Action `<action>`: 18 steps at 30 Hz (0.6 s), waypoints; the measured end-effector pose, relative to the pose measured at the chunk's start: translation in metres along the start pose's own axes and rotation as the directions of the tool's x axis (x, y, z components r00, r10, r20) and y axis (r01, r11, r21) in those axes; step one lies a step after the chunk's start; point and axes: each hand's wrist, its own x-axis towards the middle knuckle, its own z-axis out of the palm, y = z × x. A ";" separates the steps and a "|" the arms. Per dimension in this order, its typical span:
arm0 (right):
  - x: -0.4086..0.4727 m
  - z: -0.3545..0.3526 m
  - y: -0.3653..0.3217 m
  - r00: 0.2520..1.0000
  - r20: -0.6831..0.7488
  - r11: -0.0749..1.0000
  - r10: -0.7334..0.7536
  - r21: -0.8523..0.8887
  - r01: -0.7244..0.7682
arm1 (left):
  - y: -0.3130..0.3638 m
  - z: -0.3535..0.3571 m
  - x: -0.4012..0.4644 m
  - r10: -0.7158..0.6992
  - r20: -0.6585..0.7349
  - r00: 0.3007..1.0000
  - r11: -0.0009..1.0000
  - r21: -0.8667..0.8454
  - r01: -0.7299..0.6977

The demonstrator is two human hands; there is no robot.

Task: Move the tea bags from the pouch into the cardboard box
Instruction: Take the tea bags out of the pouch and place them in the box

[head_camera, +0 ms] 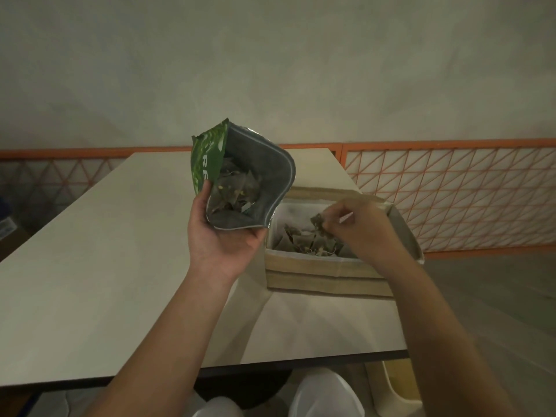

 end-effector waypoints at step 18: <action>-0.002 0.028 -0.094 0.873 -0.152 0.882 -0.464 0.016 0.471 | 0.019 -0.004 -0.003 0.004 0.007 1.000 0.987 0.162 -0.005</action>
